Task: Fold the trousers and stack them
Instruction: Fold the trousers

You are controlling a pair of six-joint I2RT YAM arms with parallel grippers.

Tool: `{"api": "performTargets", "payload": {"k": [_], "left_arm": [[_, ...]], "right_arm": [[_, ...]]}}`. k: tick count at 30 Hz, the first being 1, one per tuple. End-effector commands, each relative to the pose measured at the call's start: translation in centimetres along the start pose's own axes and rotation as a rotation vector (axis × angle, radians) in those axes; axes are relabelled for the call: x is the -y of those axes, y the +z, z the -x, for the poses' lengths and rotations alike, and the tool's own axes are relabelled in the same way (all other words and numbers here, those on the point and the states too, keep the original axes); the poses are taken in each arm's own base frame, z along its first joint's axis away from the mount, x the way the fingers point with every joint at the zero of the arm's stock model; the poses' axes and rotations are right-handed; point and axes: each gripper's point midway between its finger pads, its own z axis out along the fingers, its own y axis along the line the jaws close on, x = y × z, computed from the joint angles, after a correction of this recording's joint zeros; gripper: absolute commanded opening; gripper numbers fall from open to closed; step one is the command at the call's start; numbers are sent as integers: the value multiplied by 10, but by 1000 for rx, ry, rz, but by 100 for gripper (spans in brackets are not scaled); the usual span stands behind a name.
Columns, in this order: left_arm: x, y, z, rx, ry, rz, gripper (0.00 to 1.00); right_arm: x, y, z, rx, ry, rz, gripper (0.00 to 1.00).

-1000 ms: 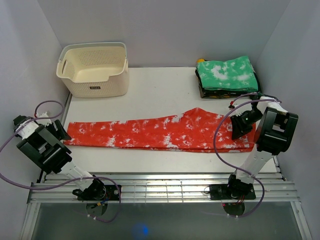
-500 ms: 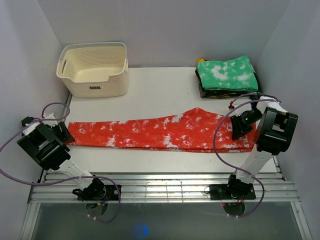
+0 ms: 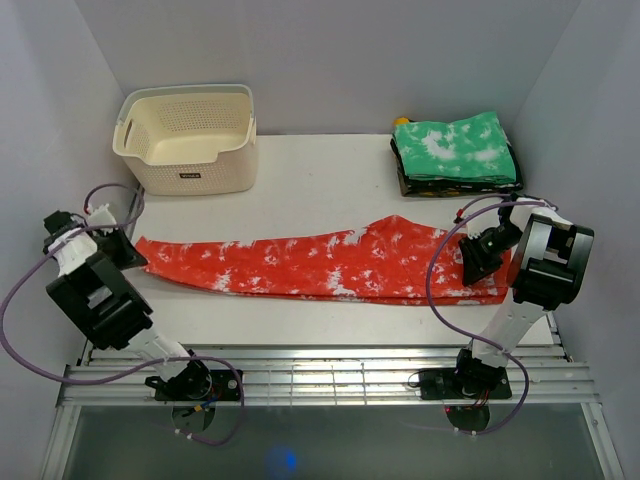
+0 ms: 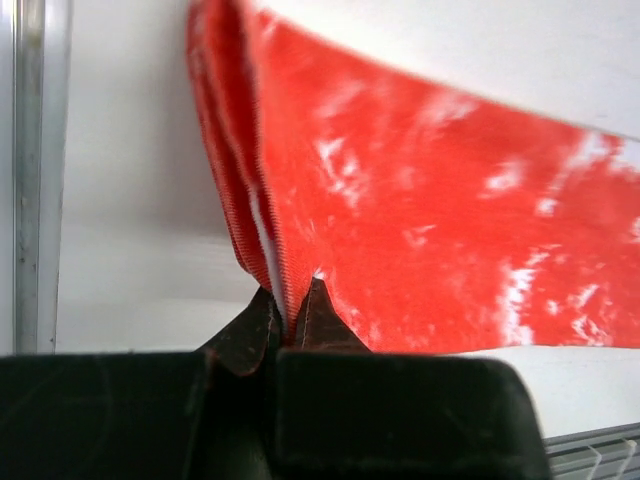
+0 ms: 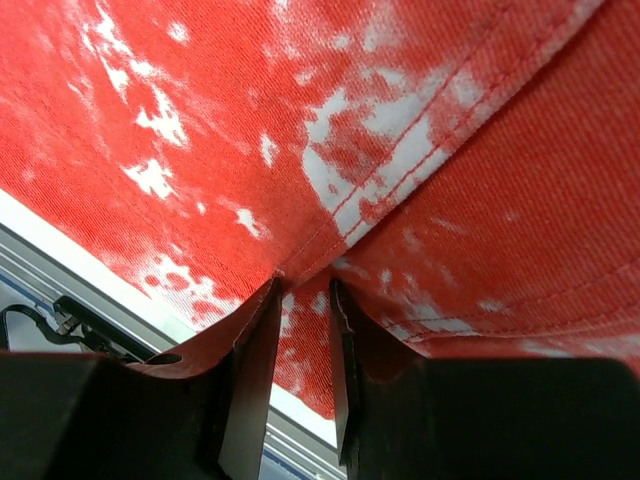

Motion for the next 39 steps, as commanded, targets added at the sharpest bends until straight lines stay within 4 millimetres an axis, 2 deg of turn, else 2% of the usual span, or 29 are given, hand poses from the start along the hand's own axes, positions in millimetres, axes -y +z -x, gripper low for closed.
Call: {"api": "performTargets", "payload": {"k": [1, 2, 3, 4, 6, 7, 9, 10, 12, 13, 15, 16, 18, 19, 20, 21, 22, 23, 24, 25, 27, 28, 32, 38, 39], "left_arm": [[80, -50, 53, 173, 228, -93, 0], [101, -62, 55, 201, 273, -111, 0], [117, -65, 55, 208, 304, -130, 0], [145, -61, 50, 192, 340, -175, 0], [178, -67, 43, 198, 394, -221, 0], [202, -66, 36, 183, 417, -276, 0], [231, -73, 32, 193, 436, -361, 0], [250, -71, 25, 175, 455, -408, 0], [275, -71, 18, 160, 437, -468, 0], [298, -70, 10, 145, 451, -520, 0], [320, -66, 4, 140, 457, -540, 0], [341, -58, -11, 111, 487, -537, 0], [365, -53, -15, 127, 470, -552, 0], [384, -47, -32, 95, 491, -570, 0], [390, -39, -27, 140, 487, -527, 0], [400, -34, -33, 134, 467, -519, 0], [416, -24, -51, 102, 494, -521, 0], [422, -16, -49, 132, 494, -498, 0], [429, -10, -56, 120, 492, -496, 0], [443, -6, -73, 100, 524, -513, 0], [454, 13, -83, 99, 542, -487, 0], [466, 16, -98, 87, 565, -500, 0], [485, 48, -118, 81, 569, -489, 0], [505, 73, -141, 77, 561, -482, 0], [507, 78, -149, 61, 568, -486, 0]], "right_arm": [[-5, 5, 0, 7, -7, 15, 32], [-4, 5, 0, 10, -5, 15, 31], [-5, 6, 0, 10, -3, 17, 31], [-6, 7, -1, 7, 1, 21, 31], [-7, 7, 0, 8, 4, 28, 30], [-8, 5, 0, 11, 4, 30, 30], [-8, 3, 0, 10, -2, 21, 30], [-7, 2, 0, 11, -3, 18, 30], [-9, 0, 1, 11, -4, 24, 29], [-8, -1, 2, 16, -6, 23, 29], [-9, -2, 4, 24, -6, 26, 29], [-10, -2, 5, 26, 0, 31, 29], [-11, -2, 5, 26, 7, 35, 29], [-11, -2, 5, 28, 5, 33, 29], [-12, -2, 4, 26, 7, 33, 29], [-11, -3, 3, 23, 9, 28, 28], [-13, -4, 1, 18, 13, 31, 28], [-15, -5, 1, 19, 13, 32, 28], [-16, -7, 1, 19, 13, 32, 28], [-18, -10, 1, 26, 11, 27, 28], [-20, -17, 3, 31, 11, 22, 28], [-19, -21, 6, 39, 11, 14, 28], [-22, -31, 12, 50, 10, 13, 28], [-24, -32, 11, 46, 22, 22, 28], [-25, -32, 10, 43, 24, 25, 28]]}}
